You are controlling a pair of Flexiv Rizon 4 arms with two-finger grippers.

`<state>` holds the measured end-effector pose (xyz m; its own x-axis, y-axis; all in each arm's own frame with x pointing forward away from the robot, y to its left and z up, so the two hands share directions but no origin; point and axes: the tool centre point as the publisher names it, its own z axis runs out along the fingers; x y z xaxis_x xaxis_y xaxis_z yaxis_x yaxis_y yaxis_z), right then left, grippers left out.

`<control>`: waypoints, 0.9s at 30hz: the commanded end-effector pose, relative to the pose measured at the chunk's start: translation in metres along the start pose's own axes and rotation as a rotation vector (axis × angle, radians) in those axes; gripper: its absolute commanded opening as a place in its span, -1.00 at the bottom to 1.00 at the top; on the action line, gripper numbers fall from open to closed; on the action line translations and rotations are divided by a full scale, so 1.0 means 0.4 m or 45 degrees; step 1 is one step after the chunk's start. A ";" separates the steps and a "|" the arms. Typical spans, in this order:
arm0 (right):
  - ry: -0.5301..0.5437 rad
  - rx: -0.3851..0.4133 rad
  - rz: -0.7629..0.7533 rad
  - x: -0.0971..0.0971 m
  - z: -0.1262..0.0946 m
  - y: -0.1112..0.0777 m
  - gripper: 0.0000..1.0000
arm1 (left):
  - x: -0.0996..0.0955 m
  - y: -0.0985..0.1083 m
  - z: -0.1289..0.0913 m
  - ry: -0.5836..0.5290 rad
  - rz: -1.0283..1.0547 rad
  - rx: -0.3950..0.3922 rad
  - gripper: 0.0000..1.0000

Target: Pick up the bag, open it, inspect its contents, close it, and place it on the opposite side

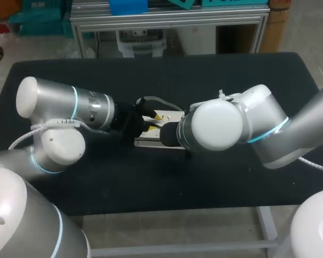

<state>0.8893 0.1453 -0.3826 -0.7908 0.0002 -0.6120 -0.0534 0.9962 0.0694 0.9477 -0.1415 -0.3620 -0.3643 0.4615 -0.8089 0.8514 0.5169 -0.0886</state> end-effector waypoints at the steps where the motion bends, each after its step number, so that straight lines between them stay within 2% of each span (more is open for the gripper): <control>1: -0.003 -0.006 0.000 0.007 0.001 -0.002 -1.00 | 0.004 0.000 0.023 -0.088 -0.045 -0.043 -1.00; 4: -0.003 -0.006 0.000 0.007 0.001 -0.002 -1.00 | -0.011 0.009 0.012 -0.083 -0.124 -0.035 -1.00; 14: -0.003 -0.006 0.000 0.007 0.001 -0.002 -1.00 | -0.122 0.052 -0.085 0.027 -0.543 0.148 -1.00; 18: -0.003 -0.006 0.000 0.007 0.001 -0.002 -1.00 | -0.149 0.076 -0.102 0.099 -0.679 0.206 -1.00; 20: -0.003 -0.006 0.000 0.007 0.001 -0.002 -1.00 | -0.151 0.081 -0.102 0.113 -0.694 0.184 -1.00; 25: -0.003 -0.006 0.000 0.007 0.001 -0.002 -1.00 | -0.114 0.069 -0.080 0.179 -0.697 0.204 -1.00; 26: -0.003 -0.006 0.000 0.007 0.001 -0.002 -1.00 | -0.106 0.066 -0.076 0.185 -0.695 0.206 -0.96; 27: -0.003 -0.006 0.000 0.007 0.001 -0.002 -1.00 | -0.098 0.064 -0.072 0.195 -0.698 0.214 -0.51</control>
<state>0.8883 0.1460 -0.3815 -0.7911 -0.0007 -0.6116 -0.0553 0.9960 0.0703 0.9679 -0.1242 -0.3120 -0.7970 0.2267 -0.5598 0.5674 0.5985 -0.5655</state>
